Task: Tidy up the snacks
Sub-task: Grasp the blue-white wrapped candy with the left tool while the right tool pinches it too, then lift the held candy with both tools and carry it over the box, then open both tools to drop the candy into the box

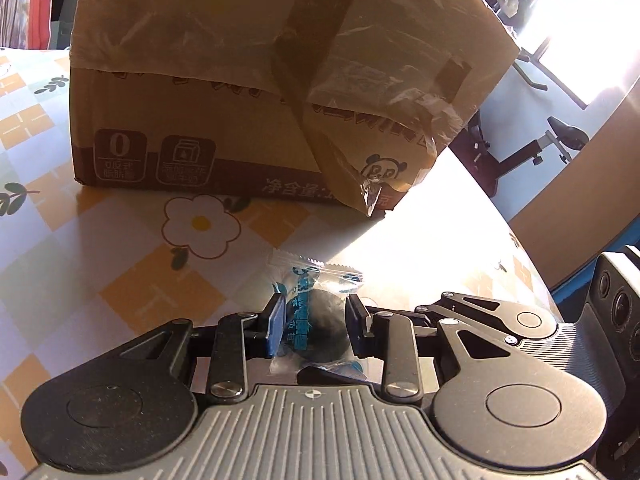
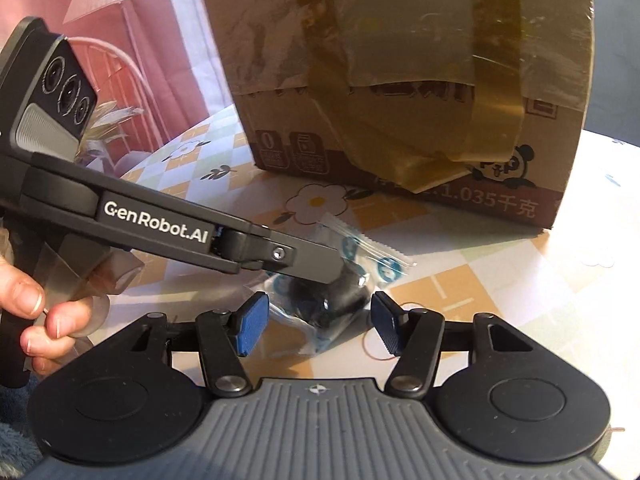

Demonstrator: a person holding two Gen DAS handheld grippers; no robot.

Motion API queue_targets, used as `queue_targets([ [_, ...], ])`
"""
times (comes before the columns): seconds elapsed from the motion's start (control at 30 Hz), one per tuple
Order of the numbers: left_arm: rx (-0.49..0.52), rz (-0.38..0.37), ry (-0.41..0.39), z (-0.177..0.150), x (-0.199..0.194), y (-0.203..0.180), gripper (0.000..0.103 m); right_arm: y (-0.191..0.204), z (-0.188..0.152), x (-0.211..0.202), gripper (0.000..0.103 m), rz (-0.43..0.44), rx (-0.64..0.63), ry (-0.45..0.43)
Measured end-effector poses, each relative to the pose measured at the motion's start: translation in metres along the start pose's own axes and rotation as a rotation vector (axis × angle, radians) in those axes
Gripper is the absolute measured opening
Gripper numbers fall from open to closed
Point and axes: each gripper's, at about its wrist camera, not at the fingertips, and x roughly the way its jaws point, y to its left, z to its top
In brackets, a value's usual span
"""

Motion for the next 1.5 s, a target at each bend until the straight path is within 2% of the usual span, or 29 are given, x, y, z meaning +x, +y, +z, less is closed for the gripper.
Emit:
queue_targets([
  [0.13, -0.040, 0.007, -0.002, -0.003, -0.008, -0.004, 0.034, 0.007, -0.002, -0.001, 0.059, -0.011, -0.031, -0.014],
  [0.23, -0.054, 0.002, -0.027, -0.001, -0.014, -0.008, 0.034, 0.007, -0.002, -0.011, 0.052, -0.023, -0.023, -0.054],
  [0.53, 0.064, 0.007, -0.177, 0.026, -0.056, -0.043, 0.034, 0.012, 0.026, -0.052, 0.050, -0.044, -0.026, -0.214],
  [0.73, 0.115, -0.032, -0.281, 0.050, -0.086, -0.063, 0.034, 0.015, 0.055, -0.082, 0.050, -0.066, -0.072, -0.333],
  [0.9, 0.143, -0.056, -0.345, 0.091, -0.104, -0.072, 0.034, 0.013, 0.097, -0.095, 0.050, -0.098, -0.117, -0.401],
  [1.0, 0.179, -0.045, -0.383, 0.121, -0.113, -0.078, 0.034, 0.009, 0.127, -0.099, 0.050, -0.107, -0.145, -0.434],
  [1.1, 0.191, -0.024, -0.403, 0.152, -0.116, -0.080, 0.034, 0.003, 0.160, -0.093, 0.050, -0.108, -0.167, -0.440],
  [1.23, 0.178, -0.001, -0.389, 0.182, -0.099, -0.072, 0.034, -0.012, 0.190, -0.075, 0.050, -0.116, -0.193, -0.437],
  [1.4, 0.170, 0.050, -0.363, 0.197, -0.078, -0.065, 0.034, -0.037, 0.208, -0.047, 0.050, -0.098, -0.154, -0.381],
  [1.5, 0.161, 0.110, -0.355, 0.199, -0.070, -0.064, 0.034, -0.047, 0.210, -0.032, 0.050, -0.142, -0.117, -0.340],
])
